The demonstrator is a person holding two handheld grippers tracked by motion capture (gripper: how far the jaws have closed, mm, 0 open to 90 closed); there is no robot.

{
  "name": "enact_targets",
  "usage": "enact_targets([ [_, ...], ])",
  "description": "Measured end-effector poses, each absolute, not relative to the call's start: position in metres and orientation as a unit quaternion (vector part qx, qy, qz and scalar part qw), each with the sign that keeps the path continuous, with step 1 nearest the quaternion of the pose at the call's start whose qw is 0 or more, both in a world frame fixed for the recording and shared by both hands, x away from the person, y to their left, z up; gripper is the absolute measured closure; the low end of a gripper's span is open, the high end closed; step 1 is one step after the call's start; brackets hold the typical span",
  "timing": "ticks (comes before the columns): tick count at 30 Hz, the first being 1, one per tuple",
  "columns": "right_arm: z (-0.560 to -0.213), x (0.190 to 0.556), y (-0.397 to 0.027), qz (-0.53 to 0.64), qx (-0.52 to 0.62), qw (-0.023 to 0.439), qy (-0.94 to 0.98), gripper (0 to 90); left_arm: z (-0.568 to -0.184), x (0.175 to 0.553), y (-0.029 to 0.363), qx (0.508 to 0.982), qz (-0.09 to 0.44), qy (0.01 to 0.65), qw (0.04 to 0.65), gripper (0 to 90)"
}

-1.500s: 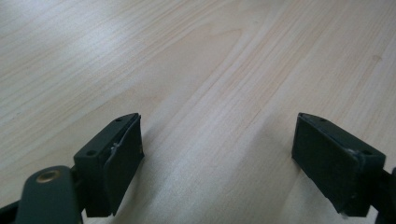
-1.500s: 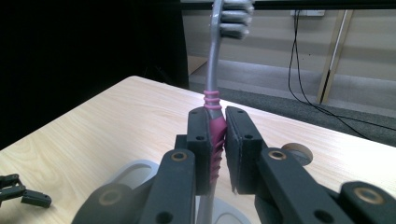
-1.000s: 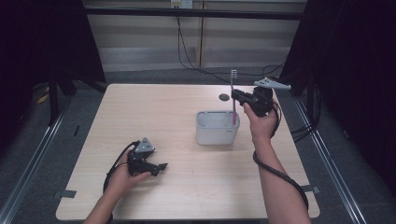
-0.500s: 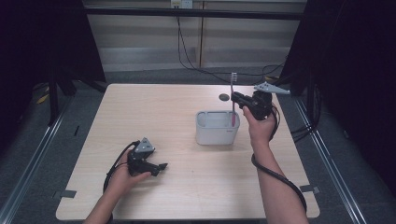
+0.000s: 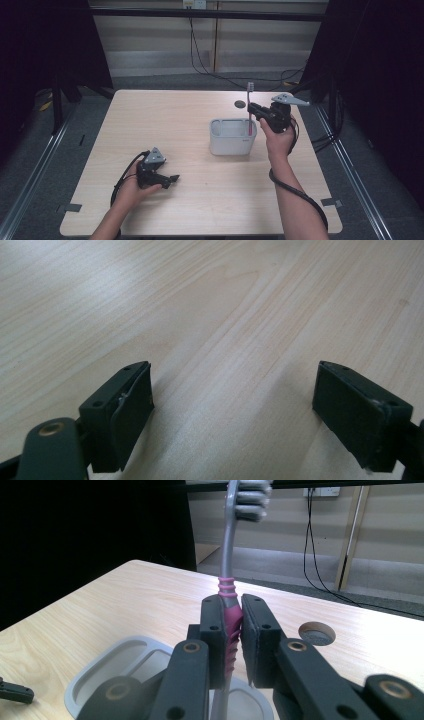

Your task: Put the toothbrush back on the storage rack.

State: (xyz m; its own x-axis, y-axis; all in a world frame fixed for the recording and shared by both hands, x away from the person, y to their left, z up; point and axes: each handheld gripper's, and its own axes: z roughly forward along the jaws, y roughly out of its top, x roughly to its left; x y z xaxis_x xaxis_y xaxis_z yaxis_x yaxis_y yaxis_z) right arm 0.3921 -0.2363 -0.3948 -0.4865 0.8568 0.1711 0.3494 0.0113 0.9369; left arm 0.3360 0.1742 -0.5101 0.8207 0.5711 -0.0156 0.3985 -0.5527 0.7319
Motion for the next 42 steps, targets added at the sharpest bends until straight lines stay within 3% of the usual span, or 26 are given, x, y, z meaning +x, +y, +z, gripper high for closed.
enact_targets([
  [42,-0.419,0.371,-0.246,0.526,0.454,0.228,0.682,80.6,-0.510,0.336,0.174,0.874,0.113,0.277,0.383,16.0],
])
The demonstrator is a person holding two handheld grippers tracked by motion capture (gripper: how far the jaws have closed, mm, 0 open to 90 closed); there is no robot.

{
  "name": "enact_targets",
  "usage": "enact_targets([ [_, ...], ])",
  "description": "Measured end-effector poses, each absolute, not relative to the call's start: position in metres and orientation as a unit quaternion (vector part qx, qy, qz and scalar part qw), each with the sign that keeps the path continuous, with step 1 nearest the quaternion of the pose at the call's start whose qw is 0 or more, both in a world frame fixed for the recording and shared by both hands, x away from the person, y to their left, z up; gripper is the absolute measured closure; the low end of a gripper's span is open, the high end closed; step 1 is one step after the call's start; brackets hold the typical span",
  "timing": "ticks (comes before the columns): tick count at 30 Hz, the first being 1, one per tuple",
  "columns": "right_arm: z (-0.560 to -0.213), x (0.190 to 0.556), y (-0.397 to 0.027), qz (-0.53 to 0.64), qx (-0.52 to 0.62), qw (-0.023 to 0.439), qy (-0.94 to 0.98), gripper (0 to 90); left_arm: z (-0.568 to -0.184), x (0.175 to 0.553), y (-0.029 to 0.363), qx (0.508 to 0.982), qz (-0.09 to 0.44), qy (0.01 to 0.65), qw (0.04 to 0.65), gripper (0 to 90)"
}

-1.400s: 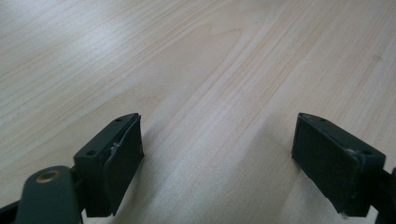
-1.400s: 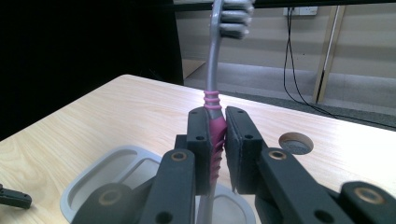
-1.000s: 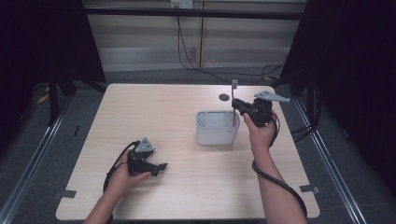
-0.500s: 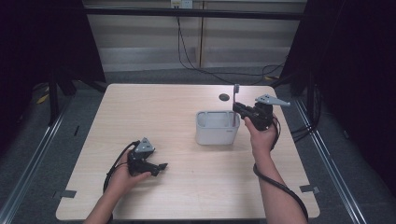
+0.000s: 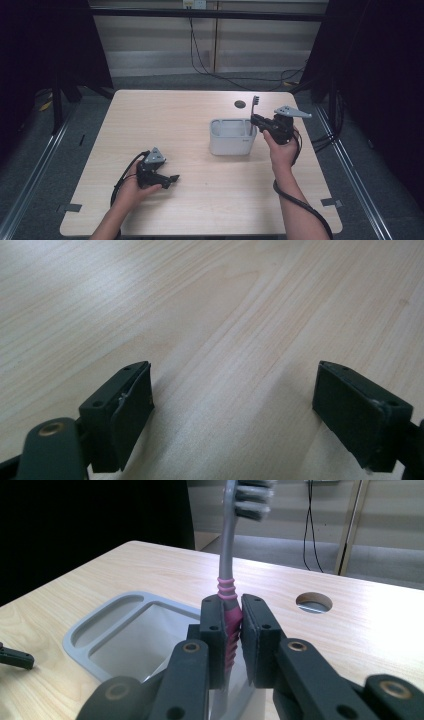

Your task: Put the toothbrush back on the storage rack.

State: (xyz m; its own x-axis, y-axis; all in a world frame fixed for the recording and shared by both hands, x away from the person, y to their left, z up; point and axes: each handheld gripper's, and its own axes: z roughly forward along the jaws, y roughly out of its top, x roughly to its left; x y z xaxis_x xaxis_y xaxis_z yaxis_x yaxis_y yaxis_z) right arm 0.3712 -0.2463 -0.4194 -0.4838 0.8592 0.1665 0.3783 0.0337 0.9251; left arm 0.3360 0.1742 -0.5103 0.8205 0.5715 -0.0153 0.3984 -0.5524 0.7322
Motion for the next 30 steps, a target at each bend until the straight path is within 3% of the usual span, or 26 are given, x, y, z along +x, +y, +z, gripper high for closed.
enact_targets([
  [30,-0.425,0.355,-0.245,0.505,0.443,0.226,0.706,80.1,-0.510,0.336,0.174,0.874,0.112,0.277,0.383,16.0],
])
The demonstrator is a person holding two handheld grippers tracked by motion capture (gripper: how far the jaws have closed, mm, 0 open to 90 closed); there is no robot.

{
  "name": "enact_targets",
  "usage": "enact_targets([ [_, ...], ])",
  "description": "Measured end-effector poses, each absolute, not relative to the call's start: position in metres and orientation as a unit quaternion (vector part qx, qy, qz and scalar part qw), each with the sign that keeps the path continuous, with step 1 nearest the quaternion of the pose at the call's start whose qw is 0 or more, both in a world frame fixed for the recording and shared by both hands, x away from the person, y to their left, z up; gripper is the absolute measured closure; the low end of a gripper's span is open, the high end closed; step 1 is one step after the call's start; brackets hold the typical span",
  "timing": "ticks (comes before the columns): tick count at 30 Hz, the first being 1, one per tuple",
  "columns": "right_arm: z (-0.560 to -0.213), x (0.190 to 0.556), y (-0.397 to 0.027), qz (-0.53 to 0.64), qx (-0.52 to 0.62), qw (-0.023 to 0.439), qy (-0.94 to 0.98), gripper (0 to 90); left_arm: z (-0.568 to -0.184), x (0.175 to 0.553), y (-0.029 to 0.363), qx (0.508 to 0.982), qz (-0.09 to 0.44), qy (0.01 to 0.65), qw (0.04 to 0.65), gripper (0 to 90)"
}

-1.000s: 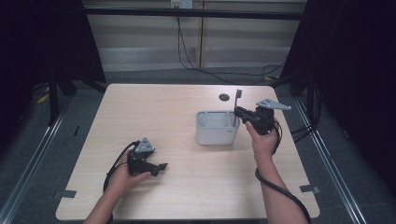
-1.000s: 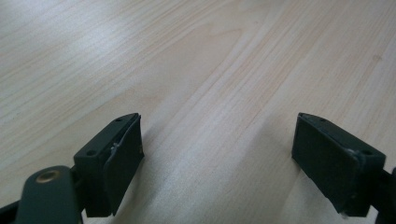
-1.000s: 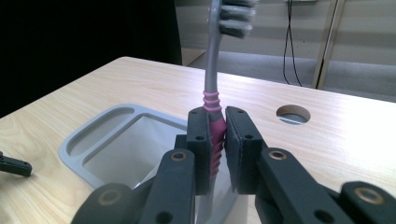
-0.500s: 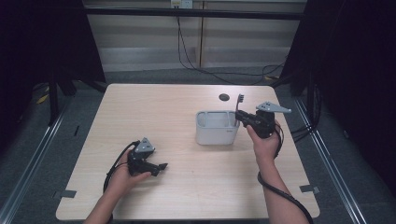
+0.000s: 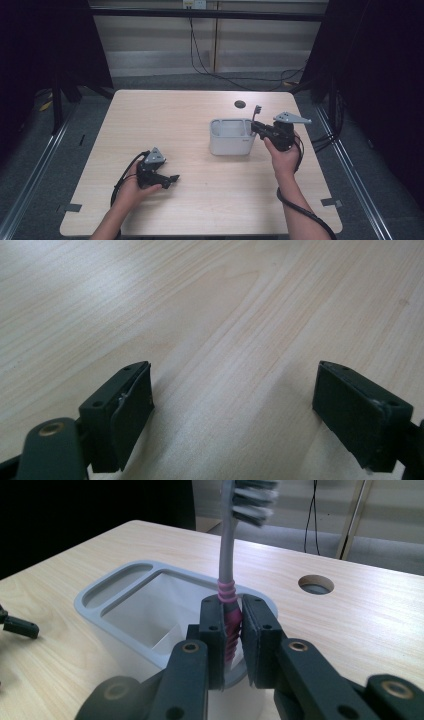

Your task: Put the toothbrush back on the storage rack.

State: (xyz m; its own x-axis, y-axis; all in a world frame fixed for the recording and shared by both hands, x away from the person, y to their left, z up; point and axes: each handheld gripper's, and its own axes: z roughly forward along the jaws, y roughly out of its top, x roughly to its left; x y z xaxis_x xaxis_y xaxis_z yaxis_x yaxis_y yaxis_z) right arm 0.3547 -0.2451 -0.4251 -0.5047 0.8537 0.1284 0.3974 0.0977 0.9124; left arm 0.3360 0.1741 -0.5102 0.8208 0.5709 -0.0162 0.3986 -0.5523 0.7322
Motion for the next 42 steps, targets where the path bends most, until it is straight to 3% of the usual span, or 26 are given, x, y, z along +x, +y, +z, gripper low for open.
enact_targets([
  [42,-0.4258,0.3477,-0.2433,0.498,0.443,0.224,0.711,76.3,-0.5099,0.3362,0.1745,0.875,0.108,0.276,0.383,16.0],
])
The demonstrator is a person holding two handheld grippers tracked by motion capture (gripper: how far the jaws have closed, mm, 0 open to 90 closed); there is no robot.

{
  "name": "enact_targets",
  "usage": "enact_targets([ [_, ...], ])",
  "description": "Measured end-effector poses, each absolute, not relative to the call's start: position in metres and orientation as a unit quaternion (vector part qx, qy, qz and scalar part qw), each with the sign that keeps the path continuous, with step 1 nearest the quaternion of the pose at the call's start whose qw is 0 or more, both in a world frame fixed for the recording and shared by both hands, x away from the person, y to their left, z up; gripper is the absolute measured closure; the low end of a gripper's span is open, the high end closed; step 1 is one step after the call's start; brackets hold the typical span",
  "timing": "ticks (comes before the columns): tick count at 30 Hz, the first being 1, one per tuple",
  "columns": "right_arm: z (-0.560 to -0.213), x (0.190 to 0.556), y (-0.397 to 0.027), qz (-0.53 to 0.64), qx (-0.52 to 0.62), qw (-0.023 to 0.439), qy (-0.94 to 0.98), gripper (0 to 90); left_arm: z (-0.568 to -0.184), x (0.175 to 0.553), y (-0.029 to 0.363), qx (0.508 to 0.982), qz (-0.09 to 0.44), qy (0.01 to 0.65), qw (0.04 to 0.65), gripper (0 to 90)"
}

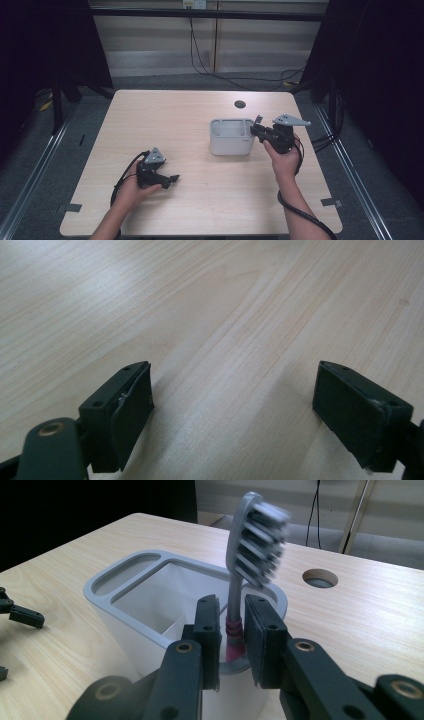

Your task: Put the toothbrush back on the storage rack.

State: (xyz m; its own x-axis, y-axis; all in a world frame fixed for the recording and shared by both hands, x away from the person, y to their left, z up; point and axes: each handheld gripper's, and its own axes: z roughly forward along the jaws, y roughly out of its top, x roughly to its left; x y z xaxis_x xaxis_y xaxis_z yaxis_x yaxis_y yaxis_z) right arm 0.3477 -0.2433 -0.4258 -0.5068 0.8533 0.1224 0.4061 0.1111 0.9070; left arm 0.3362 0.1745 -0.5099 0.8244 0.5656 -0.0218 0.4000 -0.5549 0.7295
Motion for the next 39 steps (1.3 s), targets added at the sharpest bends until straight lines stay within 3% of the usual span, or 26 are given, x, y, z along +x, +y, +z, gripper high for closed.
enact_targets([
  [7,-0.4257,0.3472,-0.2434,0.499,0.443,0.225,0.710,74.7,-0.5099,0.3362,0.1745,0.875,0.109,0.276,0.382,16.0],
  [19,-0.4283,0.3456,-0.2454,0.498,0.451,0.229,0.705,63.5,-0.5102,0.3360,0.1742,0.874,0.113,0.278,0.383,16.0],
  [39,-0.4256,0.3458,-0.2479,0.482,0.459,0.233,0.709,33.7,-0.5102,0.3360,0.1742,0.874,0.113,0.278,0.383,15.9],
])
